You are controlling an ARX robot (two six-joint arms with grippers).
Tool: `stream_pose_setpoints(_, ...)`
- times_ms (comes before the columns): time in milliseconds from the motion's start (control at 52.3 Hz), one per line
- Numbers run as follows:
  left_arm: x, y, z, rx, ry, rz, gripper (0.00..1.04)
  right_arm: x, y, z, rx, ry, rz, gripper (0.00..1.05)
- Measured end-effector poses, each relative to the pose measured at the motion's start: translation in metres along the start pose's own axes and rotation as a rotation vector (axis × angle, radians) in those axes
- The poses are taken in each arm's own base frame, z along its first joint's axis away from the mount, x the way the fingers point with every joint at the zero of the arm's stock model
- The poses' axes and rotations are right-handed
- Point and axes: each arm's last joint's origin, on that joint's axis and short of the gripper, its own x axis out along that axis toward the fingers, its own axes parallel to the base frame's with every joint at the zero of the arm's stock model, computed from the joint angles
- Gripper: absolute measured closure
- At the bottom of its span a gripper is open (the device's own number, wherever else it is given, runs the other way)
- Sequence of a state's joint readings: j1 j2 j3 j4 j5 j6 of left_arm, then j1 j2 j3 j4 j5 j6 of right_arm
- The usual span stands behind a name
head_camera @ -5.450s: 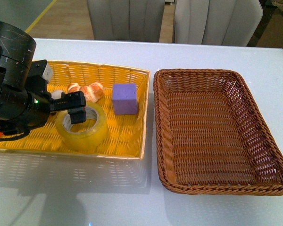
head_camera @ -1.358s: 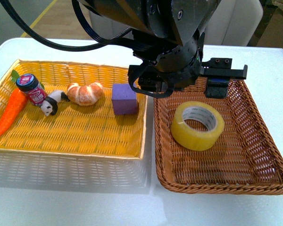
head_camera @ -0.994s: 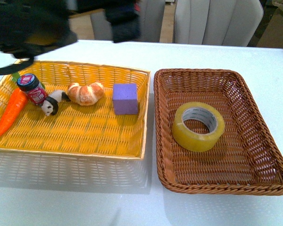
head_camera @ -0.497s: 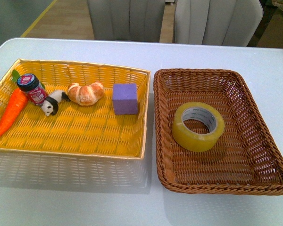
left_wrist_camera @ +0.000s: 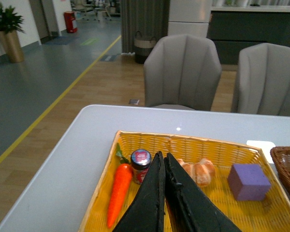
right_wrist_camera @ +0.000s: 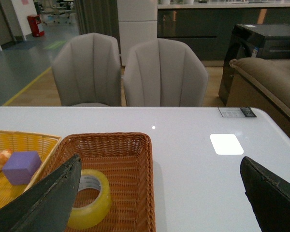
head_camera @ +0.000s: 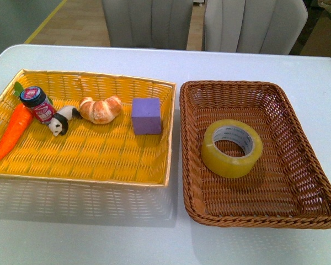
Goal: Move tape to another basket
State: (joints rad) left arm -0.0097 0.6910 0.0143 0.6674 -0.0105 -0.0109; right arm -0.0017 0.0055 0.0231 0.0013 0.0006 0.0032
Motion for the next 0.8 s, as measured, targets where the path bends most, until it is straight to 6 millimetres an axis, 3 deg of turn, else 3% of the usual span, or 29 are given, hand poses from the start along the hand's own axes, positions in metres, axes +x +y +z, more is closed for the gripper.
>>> stream_pose_setpoints(803, -0.029, 0.001, 0.007, 0.000, -0.024, -0.004, 1.03, 0.000, 0.000, 0.000, 0.000, 0.000, 0.000, 0.09)
